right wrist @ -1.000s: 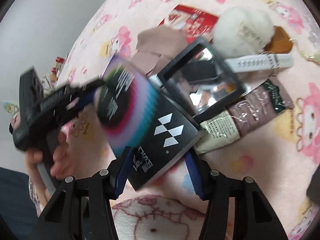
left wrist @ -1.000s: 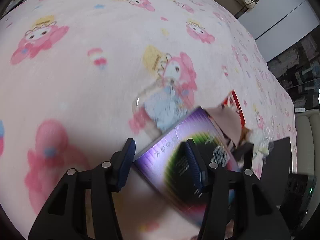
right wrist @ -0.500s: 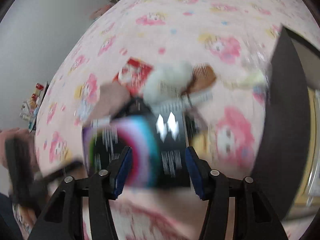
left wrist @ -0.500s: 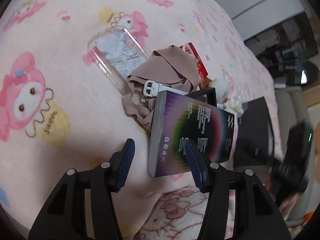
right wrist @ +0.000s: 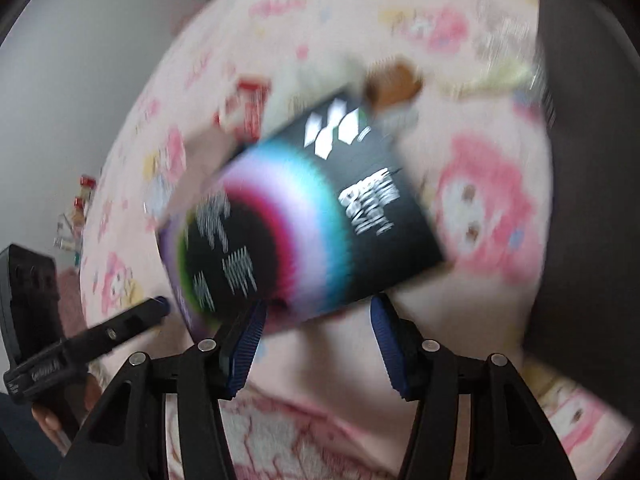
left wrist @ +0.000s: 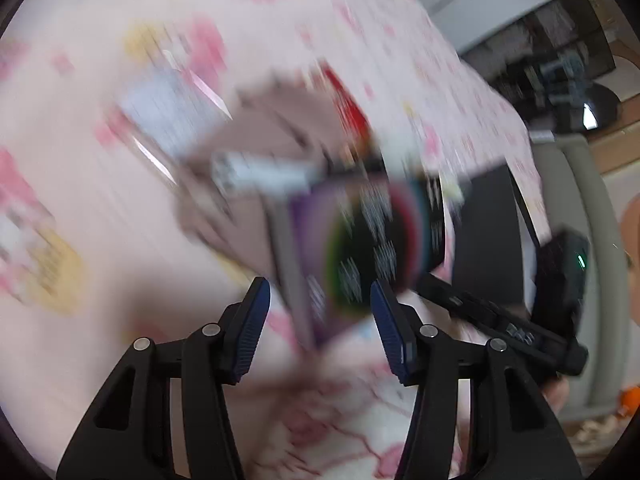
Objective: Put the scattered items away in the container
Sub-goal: 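Lift the Smart Devil box and carry it toward the black box, then lower the Smart Devil box into the black box beside the crayon pack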
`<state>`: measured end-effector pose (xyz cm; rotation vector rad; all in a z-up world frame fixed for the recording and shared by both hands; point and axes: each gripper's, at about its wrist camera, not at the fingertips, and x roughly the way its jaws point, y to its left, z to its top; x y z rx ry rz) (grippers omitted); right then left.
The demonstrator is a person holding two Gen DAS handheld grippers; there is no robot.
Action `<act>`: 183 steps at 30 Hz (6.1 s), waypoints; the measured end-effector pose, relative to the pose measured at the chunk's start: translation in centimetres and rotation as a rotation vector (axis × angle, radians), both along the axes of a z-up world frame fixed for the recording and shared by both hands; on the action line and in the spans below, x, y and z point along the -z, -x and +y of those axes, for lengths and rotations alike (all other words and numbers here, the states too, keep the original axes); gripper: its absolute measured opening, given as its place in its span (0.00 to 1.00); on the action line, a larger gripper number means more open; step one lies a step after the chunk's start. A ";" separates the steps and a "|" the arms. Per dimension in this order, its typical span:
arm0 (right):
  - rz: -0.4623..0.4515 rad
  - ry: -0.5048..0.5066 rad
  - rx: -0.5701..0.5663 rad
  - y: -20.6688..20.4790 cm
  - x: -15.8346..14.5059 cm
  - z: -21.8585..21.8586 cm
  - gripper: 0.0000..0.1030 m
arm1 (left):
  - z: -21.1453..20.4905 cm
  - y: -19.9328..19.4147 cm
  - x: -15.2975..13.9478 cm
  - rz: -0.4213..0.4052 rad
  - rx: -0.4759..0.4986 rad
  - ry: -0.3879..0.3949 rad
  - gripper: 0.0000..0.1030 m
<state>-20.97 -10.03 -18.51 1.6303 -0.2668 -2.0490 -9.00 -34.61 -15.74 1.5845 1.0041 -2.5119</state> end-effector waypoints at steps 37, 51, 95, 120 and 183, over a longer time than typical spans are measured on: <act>0.020 0.130 -0.049 1.7 -0.1 -1.9 0.43 | 1.6 2.2 2.9 -0.008 0.135 -0.132 0.42; 0.016 0.135 -0.116 1.4 0.6 -2.4 0.41 | 2.6 3.3 1.6 0.029 0.118 -0.039 0.46; 0.120 0.046 0.150 2.0 -5.3 29.5 0.40 | 35.6 15.2 -1.3 -0.016 0.455 -0.028 0.47; 0.289 -0.249 0.363 0.3 -7.6 31.6 0.43 | 41.1 14.9 -3.0 0.049 0.576 0.132 0.40; -0.025 -0.125 0.069 12.2 -1.5 27.5 0.44 | 36.3 25.1 -0.1 -0.165 0.490 0.299 0.40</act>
